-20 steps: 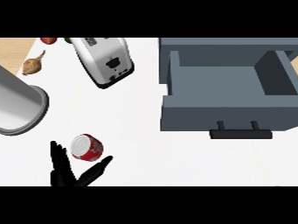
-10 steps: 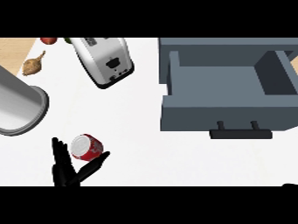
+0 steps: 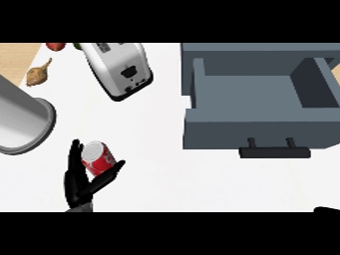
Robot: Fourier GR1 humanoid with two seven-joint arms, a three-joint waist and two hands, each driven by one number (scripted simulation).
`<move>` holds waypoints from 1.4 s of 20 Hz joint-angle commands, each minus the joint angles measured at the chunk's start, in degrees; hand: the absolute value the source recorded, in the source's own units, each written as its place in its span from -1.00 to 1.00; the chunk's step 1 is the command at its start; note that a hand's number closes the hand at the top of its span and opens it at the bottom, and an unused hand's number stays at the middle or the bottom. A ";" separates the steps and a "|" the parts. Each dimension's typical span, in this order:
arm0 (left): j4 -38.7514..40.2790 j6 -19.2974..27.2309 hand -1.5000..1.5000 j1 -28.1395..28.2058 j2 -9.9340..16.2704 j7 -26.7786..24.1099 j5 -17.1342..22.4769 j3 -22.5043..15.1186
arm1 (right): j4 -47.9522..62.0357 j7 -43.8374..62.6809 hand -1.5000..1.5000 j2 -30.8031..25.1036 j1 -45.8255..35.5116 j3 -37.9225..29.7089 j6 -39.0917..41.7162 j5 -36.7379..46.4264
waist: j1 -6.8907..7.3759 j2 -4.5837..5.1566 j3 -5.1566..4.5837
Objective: Pick up the can, place it into the drawer and close the drawer
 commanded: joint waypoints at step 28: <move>9.49 -20.85 1.00 -29.43 2.36 13.31 -6.33 -3.00 | 3.63 1.09 -1.00 -2.12 -7.28 -2.41 -1.38 1.98 | 0.39 0.00 -0.12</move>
